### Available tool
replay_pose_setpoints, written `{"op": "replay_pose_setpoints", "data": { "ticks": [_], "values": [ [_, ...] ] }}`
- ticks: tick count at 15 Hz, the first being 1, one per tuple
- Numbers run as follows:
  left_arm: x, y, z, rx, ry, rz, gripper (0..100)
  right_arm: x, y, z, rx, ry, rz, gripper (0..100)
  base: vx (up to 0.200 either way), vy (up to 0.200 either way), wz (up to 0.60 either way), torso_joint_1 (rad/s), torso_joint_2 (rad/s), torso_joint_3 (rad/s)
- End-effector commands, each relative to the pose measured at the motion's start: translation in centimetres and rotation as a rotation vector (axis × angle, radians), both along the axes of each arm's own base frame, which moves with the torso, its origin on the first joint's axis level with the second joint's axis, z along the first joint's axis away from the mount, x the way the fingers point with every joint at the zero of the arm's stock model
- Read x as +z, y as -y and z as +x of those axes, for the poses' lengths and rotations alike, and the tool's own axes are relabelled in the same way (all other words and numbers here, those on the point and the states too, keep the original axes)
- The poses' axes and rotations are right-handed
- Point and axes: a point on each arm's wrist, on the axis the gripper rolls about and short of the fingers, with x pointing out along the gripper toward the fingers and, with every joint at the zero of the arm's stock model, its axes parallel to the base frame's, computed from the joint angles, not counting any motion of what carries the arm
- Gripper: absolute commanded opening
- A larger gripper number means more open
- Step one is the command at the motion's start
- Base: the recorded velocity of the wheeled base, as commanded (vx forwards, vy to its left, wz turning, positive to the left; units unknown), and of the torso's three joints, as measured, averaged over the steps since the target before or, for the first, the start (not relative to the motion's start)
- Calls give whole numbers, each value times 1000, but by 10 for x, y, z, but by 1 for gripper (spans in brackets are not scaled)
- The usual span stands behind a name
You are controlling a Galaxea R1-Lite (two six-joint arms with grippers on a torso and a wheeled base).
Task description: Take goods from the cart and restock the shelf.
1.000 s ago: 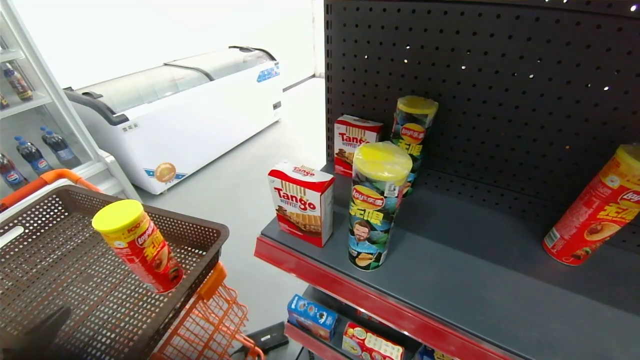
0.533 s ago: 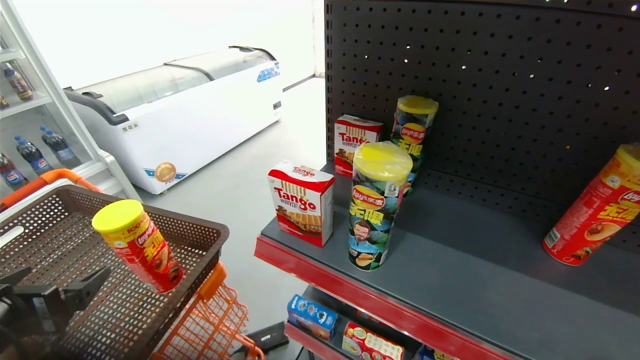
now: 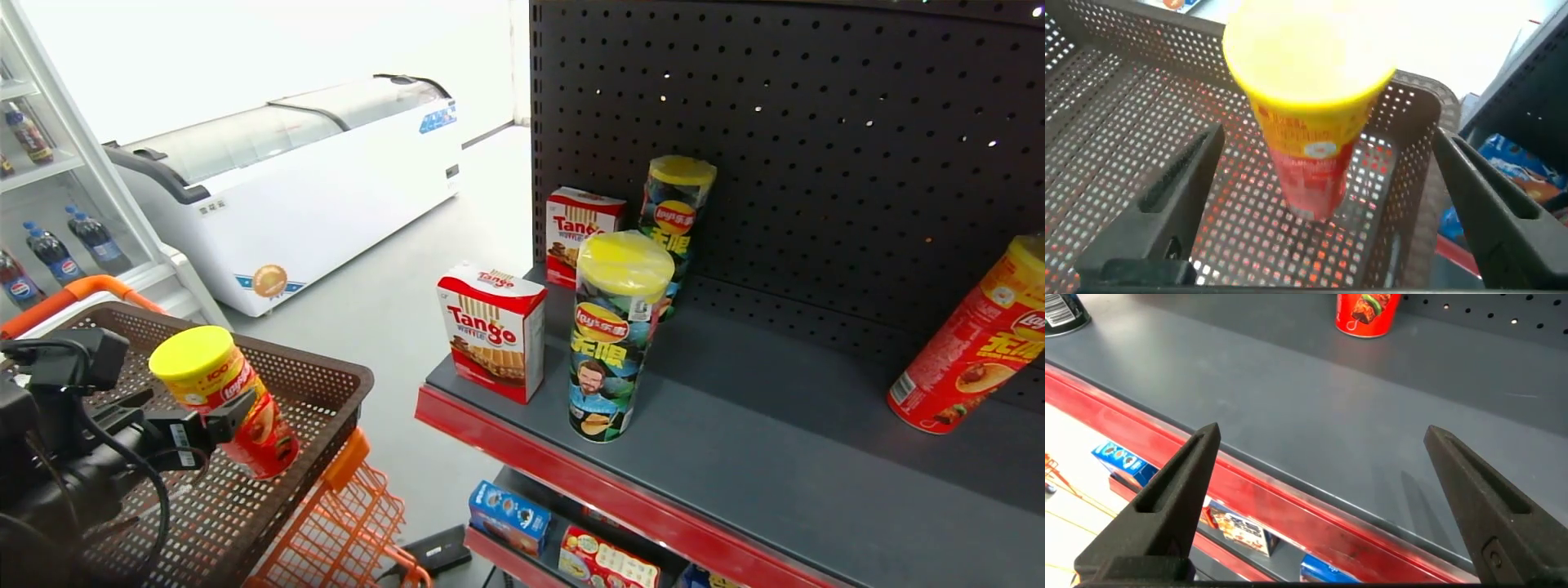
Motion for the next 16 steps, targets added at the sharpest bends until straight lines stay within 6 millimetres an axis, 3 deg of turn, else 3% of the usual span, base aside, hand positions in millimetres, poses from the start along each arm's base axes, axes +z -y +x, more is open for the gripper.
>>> {"op": "replay_pose_setpoints", "data": {
  "ticks": [1, 7, 11, 12, 16],
  "values": [
    [-30, -4, 22, 0, -87, 2, 100, 0, 0, 0, 0, 0, -2, 100, 0, 0, 0, 0, 0, 0],
    [-36, -13, 52, 12, -64, 26, 100, 0, 0, 0, 0, 2, 0, 100, 0, 0, 0, 0, 0, 0],
    [-40, -15, 58, 18, -71, 19, 100, 0, 0, 0, 0, 0, 0, 100, 0, 0, 0, 0, 0, 0],
    [-40, -15, 59, 18, -69, 17, 0, 0, 0, 0, 0, 2, -2, 100, 0, 0, 0, 0, 0, 0],
    [-36, -16, 66, 16, -45, 27, 0, 0, 0, 0, 0, 0, -2, 100, 0, 0, 0, 0, 0, 0]
  ]
}}
